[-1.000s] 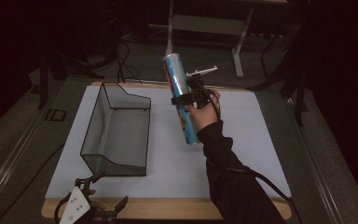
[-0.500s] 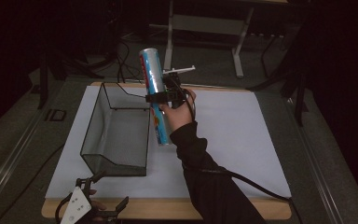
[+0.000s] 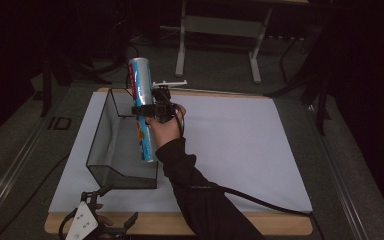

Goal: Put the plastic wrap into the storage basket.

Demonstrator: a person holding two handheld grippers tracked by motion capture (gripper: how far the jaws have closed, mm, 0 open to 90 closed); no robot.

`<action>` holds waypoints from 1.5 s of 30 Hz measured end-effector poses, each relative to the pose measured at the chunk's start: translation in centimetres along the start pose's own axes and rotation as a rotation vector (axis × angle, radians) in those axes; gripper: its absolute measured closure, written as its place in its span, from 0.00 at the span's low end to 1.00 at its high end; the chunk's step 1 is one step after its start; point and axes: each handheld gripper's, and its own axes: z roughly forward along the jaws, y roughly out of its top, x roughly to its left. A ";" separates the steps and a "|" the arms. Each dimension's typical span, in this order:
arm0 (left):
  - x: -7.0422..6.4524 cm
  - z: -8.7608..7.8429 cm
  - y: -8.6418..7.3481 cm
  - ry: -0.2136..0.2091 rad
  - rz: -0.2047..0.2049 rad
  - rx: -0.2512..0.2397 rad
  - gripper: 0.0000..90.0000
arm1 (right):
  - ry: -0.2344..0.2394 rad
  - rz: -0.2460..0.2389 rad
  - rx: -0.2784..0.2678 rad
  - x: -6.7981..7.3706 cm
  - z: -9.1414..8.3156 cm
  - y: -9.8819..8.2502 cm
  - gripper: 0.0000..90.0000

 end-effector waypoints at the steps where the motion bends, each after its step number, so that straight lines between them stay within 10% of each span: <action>1: 0.0 0.0 0.0 -0.004 -0.002 -0.002 0.00 | 0.007 -0.006 0.000 0.2 0.3 -0.3 0.36; 16: 0.0 0.0 0.0 -0.014 -0.001 0.000 0.00 | 0.002 0.027 0.040 -0.5 3.7 -4.1 0.36; 34: 0.0 -0.1 0.0 -0.028 -0.006 -0.010 0.00 | -0.172 0.042 0.092 -1.3 4.8 -6.2 0.32; 45: 0.0 0.0 0.0 -0.029 -0.009 -0.006 0.00 | -0.288 -0.146 0.124 -0.5 5.0 -6.2 0.24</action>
